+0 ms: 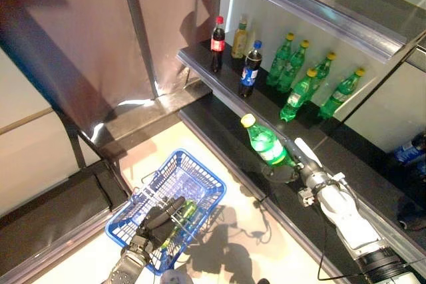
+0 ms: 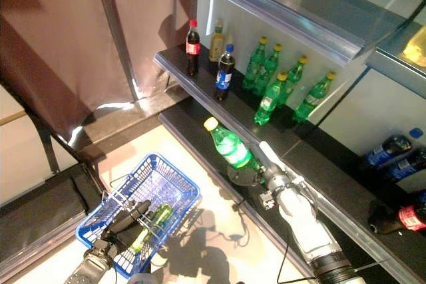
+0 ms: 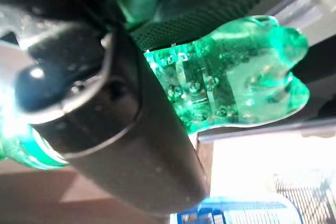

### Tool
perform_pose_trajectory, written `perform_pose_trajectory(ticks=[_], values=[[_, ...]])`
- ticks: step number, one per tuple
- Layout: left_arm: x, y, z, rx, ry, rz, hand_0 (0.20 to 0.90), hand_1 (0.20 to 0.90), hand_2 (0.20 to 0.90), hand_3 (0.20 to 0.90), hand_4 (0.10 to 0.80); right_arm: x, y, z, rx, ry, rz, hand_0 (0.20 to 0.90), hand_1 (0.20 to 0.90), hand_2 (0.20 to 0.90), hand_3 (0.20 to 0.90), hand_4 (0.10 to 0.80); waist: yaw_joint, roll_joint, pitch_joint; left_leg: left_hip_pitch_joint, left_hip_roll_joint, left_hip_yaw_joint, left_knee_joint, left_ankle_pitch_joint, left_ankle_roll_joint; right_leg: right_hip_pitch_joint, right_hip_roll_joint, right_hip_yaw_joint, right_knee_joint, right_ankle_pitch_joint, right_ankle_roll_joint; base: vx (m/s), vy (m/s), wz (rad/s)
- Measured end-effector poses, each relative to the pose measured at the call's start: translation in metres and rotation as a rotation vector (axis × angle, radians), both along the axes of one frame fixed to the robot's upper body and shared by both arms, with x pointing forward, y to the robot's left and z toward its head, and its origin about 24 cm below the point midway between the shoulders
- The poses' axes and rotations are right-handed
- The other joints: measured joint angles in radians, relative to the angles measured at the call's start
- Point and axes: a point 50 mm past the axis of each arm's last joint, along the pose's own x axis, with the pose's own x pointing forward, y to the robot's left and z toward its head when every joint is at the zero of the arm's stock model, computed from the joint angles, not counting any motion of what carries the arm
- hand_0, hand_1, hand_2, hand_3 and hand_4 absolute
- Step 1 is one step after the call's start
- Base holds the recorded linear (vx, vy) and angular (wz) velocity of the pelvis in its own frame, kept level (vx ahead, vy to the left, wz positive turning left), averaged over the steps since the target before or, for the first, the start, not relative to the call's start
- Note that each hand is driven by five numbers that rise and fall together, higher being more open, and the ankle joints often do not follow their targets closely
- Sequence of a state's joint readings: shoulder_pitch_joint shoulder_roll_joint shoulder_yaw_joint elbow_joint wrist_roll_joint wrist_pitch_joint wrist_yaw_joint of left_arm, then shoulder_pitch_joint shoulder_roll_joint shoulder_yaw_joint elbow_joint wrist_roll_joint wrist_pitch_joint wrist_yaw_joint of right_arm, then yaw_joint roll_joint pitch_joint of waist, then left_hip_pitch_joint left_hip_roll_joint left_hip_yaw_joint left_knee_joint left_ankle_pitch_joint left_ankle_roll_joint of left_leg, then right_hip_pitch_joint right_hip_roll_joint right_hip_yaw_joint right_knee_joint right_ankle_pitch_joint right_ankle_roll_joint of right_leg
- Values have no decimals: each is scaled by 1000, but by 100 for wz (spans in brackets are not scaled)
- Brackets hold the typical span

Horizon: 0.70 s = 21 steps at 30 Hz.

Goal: Pick up the drink and place into the basket.

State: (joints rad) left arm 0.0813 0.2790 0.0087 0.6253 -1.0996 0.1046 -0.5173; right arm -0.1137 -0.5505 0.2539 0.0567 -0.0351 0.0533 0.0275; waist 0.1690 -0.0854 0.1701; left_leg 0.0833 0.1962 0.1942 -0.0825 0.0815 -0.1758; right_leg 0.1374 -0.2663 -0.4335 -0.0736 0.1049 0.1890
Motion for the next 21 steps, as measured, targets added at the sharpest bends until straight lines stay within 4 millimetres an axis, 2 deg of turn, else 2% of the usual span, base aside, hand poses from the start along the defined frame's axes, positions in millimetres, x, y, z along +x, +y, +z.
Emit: perform_pose_trajectory(ticks=[11, 21], values=[[19, -15, 33, 5, -158, -103, 300, 300, 300, 200, 100, -3, 14, -8, 10, 6, 21, 300, 300, 300, 200, 100, 45, -6, 4, -4, 0, -26, -1, 4, 0, 18, 4, 0, -10, -2, -1, 6, -11, 6], [23, -19, 54, 25, -225, -206, 300, 300, 300, 200, 100, -1, 29, -4, 43, -28, 66, 300, 300, 300, 200, 100, 74, -21, 18, -22, -2, -55, -1, 12, -1, 20, 4, 0, -10, -3, -3, 9, 3, 7]])
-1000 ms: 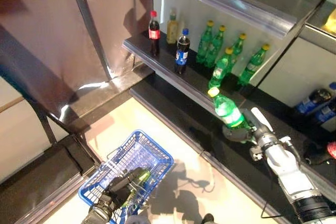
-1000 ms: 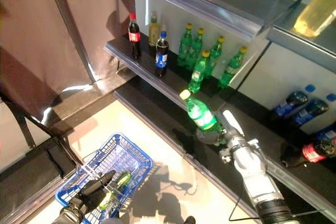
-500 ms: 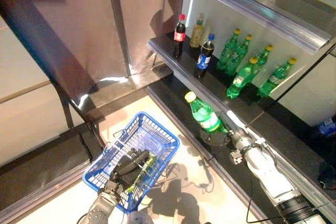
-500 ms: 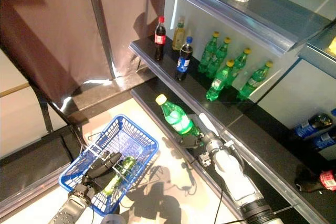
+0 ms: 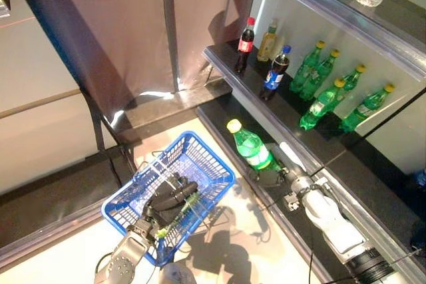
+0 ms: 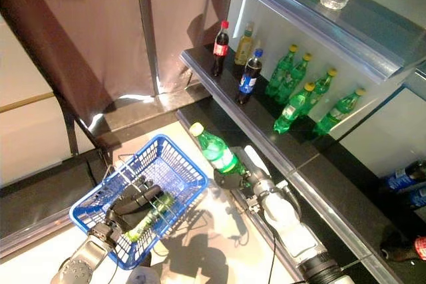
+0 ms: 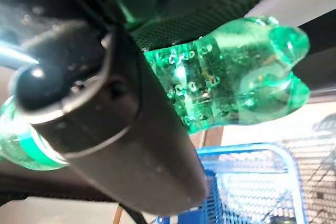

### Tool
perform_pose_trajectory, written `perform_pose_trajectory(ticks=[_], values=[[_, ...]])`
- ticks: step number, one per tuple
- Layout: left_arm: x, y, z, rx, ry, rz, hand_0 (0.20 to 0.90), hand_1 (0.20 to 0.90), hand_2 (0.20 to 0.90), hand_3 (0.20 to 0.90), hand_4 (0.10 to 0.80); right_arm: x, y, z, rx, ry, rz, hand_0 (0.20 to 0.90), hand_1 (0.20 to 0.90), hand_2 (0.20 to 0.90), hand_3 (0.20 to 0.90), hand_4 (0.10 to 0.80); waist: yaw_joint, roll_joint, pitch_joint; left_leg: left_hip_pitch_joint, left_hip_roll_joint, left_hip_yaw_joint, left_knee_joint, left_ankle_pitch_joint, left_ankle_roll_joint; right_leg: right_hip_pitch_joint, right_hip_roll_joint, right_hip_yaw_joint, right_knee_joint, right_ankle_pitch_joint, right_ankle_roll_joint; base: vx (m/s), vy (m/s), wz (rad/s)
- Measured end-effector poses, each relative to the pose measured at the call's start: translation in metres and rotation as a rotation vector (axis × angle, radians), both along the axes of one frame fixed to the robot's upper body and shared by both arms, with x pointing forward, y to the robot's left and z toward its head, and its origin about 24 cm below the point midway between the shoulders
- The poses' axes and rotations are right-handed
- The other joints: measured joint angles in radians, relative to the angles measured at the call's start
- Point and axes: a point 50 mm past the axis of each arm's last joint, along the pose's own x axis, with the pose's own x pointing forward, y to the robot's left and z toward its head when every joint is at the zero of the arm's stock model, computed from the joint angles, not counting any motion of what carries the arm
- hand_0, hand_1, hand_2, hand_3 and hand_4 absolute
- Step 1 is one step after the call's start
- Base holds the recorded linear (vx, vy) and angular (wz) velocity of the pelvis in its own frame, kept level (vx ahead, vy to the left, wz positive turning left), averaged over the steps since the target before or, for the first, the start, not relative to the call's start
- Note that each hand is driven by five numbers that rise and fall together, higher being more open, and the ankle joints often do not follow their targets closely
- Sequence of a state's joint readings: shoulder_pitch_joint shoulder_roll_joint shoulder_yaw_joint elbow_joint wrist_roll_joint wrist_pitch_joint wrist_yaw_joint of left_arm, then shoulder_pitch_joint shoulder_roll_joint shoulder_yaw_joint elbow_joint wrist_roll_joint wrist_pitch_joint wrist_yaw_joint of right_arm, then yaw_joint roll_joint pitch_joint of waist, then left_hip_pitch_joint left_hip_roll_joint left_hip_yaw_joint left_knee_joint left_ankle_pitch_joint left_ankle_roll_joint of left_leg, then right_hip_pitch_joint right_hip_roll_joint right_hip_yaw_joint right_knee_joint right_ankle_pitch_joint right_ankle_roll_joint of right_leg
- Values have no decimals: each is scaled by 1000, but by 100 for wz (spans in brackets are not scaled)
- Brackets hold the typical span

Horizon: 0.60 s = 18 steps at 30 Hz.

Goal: Pick up the drink and place into the basket.

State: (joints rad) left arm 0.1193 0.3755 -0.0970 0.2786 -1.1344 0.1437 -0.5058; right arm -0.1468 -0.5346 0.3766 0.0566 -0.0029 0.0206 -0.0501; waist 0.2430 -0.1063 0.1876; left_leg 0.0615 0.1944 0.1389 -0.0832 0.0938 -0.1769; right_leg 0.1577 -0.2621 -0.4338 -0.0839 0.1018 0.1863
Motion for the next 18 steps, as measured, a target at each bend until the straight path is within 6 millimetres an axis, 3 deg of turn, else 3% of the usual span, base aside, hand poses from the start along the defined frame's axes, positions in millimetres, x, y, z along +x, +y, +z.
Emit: perform_pose_trajectory(ticks=[7, 13, 18], values=[[4, -15, 18, -8, -70, -96, 300, 300, 300, 200, 100, 6, 17, 12, 100, -43, 26, 300, 300, 300, 200, 100, 12, 0, 15, -12, -2, -23, 0, 7, 1, 5, 0, 1, 0, -3, 1, 3, -1, 8], [7, -23, 31, -40, -117, -135, 300, 300, 300, 200, 100, 3, 38, 14, 431, 29, 49, 300, 300, 300, 200, 100, 30, 6, 22, -14, -4, -49, 0, 8, 0, 13, 0, 1, 0, -12, 12, 0, 5, 5], [5, -32, 32, -47, -114, -181, 300, 300, 300, 200, 100, 2, 50, 12, 571, 79, 58, 300, 300, 300, 200, 100, 33, 7, 22, -20, -7, -67, 0, 6, 3, 14, -1, 1, 0, -15, 10, -4, 10, 5]])
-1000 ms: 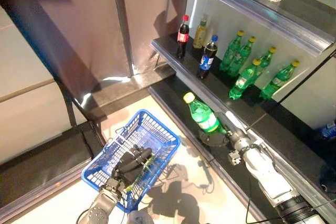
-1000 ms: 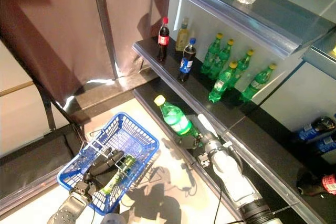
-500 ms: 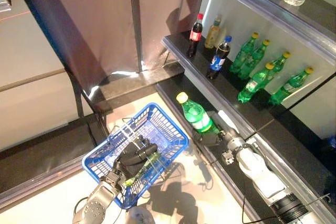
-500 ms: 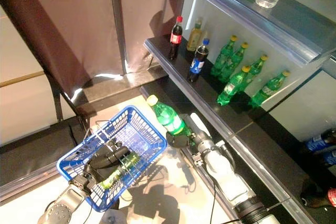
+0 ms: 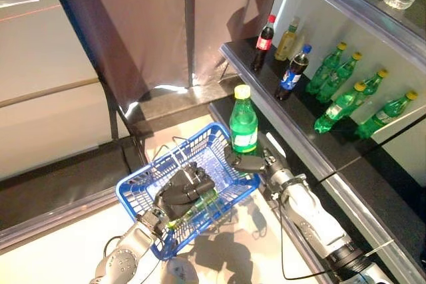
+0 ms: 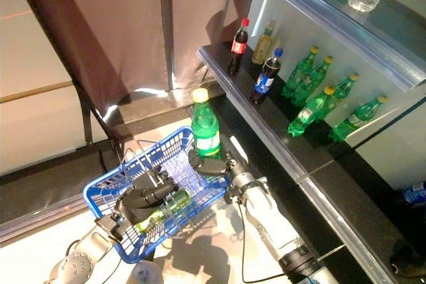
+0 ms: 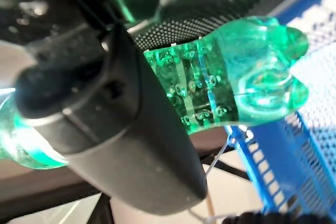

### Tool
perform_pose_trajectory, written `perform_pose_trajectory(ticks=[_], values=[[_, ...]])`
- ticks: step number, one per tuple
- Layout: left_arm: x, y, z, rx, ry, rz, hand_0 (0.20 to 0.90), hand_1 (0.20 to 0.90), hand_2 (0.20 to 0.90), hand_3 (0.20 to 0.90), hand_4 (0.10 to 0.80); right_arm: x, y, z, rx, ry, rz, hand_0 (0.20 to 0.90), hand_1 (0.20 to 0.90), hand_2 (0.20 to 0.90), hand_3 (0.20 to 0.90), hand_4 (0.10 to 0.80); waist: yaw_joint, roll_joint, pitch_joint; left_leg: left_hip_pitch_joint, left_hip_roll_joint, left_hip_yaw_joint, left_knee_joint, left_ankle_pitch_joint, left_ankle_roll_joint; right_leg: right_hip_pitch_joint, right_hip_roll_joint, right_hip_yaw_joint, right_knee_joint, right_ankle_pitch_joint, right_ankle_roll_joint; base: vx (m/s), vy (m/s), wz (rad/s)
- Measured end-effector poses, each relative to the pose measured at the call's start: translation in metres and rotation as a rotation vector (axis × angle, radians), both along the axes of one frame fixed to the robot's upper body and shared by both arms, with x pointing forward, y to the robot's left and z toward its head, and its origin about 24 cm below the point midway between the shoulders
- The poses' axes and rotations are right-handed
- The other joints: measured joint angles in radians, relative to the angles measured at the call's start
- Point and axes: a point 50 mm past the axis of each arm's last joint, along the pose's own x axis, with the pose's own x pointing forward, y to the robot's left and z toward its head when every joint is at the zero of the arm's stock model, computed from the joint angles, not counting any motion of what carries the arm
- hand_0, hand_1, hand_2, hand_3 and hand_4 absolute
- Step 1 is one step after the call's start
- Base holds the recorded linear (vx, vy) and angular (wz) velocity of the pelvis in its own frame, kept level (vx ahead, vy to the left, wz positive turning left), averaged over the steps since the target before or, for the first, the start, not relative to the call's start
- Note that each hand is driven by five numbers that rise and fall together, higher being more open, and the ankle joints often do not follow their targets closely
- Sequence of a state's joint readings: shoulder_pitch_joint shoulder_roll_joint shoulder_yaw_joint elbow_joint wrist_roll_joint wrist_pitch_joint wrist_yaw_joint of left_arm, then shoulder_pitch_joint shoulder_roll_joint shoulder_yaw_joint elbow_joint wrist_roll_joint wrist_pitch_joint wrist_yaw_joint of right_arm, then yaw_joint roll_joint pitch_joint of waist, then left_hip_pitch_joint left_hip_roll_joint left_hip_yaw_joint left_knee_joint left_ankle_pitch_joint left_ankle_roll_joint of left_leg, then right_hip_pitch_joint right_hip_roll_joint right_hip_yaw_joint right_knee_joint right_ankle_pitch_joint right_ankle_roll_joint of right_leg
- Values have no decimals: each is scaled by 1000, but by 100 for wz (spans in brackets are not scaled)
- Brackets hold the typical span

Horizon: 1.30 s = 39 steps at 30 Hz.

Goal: Pick up the drink and place into the basket.

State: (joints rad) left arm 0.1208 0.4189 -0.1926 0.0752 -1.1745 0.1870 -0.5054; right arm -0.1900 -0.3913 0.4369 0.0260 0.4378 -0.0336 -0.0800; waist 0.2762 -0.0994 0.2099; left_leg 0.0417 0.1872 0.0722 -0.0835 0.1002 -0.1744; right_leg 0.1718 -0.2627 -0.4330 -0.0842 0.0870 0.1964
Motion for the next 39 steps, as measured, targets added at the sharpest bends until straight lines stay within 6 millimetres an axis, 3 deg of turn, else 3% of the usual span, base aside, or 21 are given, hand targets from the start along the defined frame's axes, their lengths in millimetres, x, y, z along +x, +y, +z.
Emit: perform_pose_trajectory(ticks=[14, 21, 27, 32, 39], values=[[-1, -12, 18, -1, -68, -93, 300, 300, 300, 200, 100, -7, 15, -7, -1, 28, 66, 300, 300, 300, 200, 100, 22, 0, 0, -9, -2, -13, 0, 3, -2, 0, 0, -1, 0, -4, 0, 0, 1, 2], [-2, -10, 18, 17, -63, -111, 300, 300, 300, 200, 100, -8, 16, -12, -21, 41, 64, 300, 300, 300, 200, 100, 26, 0, 0, -10, -4, -34, 0, 5, -6, 16, 0, -1, 0, -17, 8, -3, -2, 9], [-5, -16, 18, 23, -55, -164, 300, 300, 300, 200, 100, -8, 10, -37, -104, 122, 24, 300, 300, 300, 200, 100, 44, 0, 0, -11, -5, -40, 0, 5, -6, 20, 0, -2, 0, -18, 8, 0, -2, 1], [-5, -23, 30, -2, -116, -212, 300, 300, 300, 200, 100, -14, 11, -59, -165, 198, 10, 300, 300, 300, 200, 100, 51, 0, 0, -14, -9, -60, 0, 7, -6, 32, -1, -2, 0, -27, 9, -1, -1, 11], [-6, -28, 41, -36, -189, -266, 300, 300, 300, 200, 100, -14, 11, -62, -215, 190, -3, 300, 300, 300, 200, 100, 52, 0, 0, -15, -11, -66, 0, 7, -6, 37, -3, -2, 0, -32, 15, 0, 1, 3]])
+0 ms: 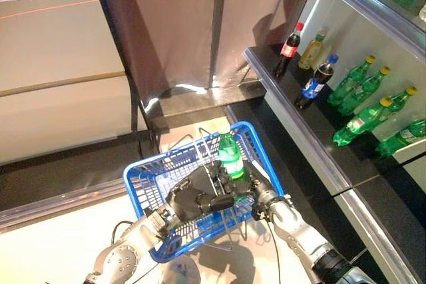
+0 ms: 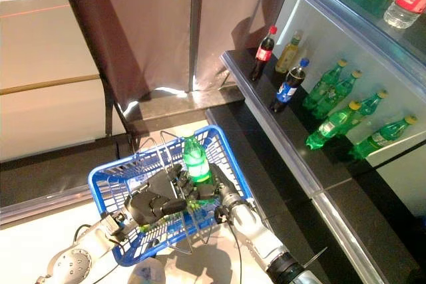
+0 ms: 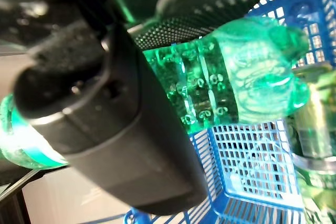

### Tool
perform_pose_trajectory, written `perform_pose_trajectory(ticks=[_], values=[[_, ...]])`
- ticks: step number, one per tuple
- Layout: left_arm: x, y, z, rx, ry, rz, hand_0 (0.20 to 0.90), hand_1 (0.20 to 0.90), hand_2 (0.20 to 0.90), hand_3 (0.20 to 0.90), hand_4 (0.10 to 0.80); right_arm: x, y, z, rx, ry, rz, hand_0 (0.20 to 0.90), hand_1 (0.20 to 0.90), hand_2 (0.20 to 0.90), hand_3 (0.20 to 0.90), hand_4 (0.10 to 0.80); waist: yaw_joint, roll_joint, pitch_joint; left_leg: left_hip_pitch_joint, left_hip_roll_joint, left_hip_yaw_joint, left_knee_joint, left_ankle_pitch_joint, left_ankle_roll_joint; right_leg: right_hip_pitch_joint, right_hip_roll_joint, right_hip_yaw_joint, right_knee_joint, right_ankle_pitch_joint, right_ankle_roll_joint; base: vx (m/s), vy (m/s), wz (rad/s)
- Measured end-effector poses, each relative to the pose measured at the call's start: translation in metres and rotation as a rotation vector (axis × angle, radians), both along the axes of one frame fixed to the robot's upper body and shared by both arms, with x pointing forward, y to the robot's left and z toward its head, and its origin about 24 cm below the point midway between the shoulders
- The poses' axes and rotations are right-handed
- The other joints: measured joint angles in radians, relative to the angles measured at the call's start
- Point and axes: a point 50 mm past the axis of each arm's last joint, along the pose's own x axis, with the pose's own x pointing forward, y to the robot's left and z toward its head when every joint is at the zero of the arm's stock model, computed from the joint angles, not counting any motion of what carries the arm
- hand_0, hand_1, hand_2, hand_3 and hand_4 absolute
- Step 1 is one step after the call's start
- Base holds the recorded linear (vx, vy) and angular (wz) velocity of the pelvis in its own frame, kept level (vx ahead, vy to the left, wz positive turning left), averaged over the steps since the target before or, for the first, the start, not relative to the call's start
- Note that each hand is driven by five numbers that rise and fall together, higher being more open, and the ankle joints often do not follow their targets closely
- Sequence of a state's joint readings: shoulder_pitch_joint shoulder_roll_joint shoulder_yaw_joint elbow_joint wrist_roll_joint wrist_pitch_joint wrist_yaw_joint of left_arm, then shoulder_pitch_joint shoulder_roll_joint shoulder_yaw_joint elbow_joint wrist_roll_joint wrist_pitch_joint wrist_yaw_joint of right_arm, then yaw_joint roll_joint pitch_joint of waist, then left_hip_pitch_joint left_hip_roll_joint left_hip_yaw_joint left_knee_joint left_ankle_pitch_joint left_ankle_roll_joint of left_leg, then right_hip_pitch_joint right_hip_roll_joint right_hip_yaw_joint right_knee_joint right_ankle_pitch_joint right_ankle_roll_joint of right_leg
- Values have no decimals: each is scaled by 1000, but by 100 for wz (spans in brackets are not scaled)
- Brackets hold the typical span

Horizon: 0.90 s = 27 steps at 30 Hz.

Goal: Pick up the drink and place into the basket.

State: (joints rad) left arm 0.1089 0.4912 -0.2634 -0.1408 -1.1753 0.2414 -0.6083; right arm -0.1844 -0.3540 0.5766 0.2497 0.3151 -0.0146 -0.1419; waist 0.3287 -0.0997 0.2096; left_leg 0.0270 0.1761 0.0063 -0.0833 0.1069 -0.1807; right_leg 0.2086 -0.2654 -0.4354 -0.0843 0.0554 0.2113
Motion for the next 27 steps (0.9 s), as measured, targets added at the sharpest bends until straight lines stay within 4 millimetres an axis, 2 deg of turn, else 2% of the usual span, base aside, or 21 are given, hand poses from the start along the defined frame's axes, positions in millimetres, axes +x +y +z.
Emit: perform_pose_trajectory(ticks=[11, 16, 27], values=[[-1, -1, 0, 0, 6, -26, 300, 300, 300, 200, 100, 0, -3, -3, -188, -71, 45, 300, 300, 300, 200, 100, 1, 0, 0, -1, -2, -3, 0, 1, -2, 2, -1, -2, 0, 0, 0, -1, -1, 0], [0, -6, 3, -1, -19, -78, 300, 300, 300, 200, 100, -2, -8, -4, -345, -118, 131, 300, 300, 300, 200, 100, 2, -1, 0, -6, -6, -24, 0, 5, -2, 13, -2, -2, 0, -6, 3, -8, -6, 12], [0, -13, 15, -11, -79, -169, 300, 300, 300, 200, 100, 12, -5, 9, -540, -217, 264, 300, 300, 300, 200, 100, 7, -1, -1, -13, -9, -40, 0, 11, -3, 18, -2, -2, 0, -9, 6, 1, 2, 3]])
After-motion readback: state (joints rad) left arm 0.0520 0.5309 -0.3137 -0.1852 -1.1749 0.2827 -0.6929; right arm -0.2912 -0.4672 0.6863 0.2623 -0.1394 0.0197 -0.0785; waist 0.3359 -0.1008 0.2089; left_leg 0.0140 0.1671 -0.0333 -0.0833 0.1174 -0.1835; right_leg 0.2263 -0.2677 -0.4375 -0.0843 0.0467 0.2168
